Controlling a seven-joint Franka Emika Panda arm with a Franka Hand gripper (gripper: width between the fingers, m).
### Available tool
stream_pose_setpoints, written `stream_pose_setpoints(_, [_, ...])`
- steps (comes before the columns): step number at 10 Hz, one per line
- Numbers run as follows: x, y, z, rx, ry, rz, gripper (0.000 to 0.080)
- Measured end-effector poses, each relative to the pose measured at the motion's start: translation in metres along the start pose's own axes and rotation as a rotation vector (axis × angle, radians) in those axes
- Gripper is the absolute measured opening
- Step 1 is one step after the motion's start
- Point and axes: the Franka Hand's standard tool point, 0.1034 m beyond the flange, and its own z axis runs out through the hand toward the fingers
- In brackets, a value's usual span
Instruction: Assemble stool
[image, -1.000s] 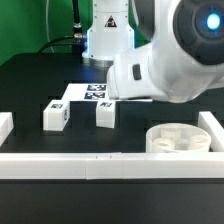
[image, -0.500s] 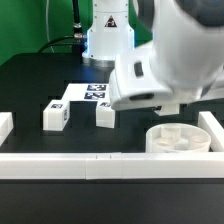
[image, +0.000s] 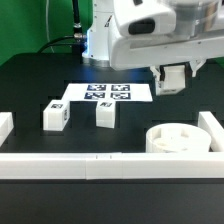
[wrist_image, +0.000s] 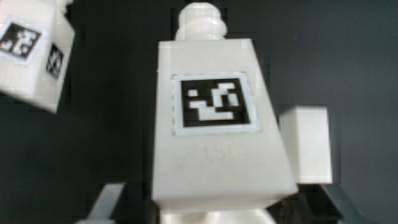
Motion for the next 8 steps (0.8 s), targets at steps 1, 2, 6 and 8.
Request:
stream_pose_setpoints(1, [0.001, 0.001, 0.001, -0.004, 0.067, 0.001, 0.0331])
stream_pose_setpoints(2, [0.003, 0.001, 0.000, -0.008, 0.122, 0.002, 0.0331])
stream_pose_setpoints(6, [0.004, -0.007, -0.027, -0.016, 0.394, 0.016, 0.0331])
stream_pose_setpoints(8, [0.000, -0.015, -0.048, -0.017, 0.507, 0.011, 0.0331])
